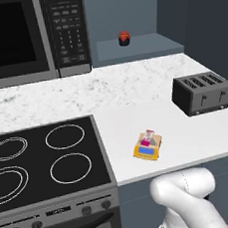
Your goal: Pick the bar and place it on the digital scale for weighing, and close the cabinet.
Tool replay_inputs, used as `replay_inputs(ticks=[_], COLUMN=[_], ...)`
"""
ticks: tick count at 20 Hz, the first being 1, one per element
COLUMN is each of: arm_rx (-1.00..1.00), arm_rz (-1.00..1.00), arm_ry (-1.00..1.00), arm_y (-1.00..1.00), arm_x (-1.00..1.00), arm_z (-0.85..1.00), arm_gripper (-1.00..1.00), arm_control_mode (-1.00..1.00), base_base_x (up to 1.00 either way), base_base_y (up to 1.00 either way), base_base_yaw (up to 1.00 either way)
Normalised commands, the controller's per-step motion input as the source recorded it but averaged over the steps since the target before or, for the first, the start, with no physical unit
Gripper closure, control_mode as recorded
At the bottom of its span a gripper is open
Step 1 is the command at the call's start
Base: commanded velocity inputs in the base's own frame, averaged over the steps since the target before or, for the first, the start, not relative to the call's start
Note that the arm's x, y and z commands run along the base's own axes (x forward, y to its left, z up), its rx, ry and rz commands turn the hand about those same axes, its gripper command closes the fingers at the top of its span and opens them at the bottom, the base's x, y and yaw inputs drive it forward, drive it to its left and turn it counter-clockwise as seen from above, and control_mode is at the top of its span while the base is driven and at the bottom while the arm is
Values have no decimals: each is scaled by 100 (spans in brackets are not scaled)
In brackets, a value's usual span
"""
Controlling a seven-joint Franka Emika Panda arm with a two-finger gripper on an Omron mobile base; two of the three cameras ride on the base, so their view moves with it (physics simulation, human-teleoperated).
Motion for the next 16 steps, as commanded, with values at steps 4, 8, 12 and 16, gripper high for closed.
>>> replay_inputs(ticks=[4,8,12,16], arm_rx=[1,1,0,1], arm_rz=[0,3,10,14], arm_ry=[0,0,3,6], arm_y=[-71,-54,-24,-12], arm_x=[21,48,86,99], arm_z=[-4,-7,-17,-23], arm_gripper=[-100,-100,-100,-100], arm_control_mode=[-100,-100,-100,-100], base_base_x=[0,0,0,0], base_base_y=[0,0,0,0], base_base_yaw=[0,0,0,0])
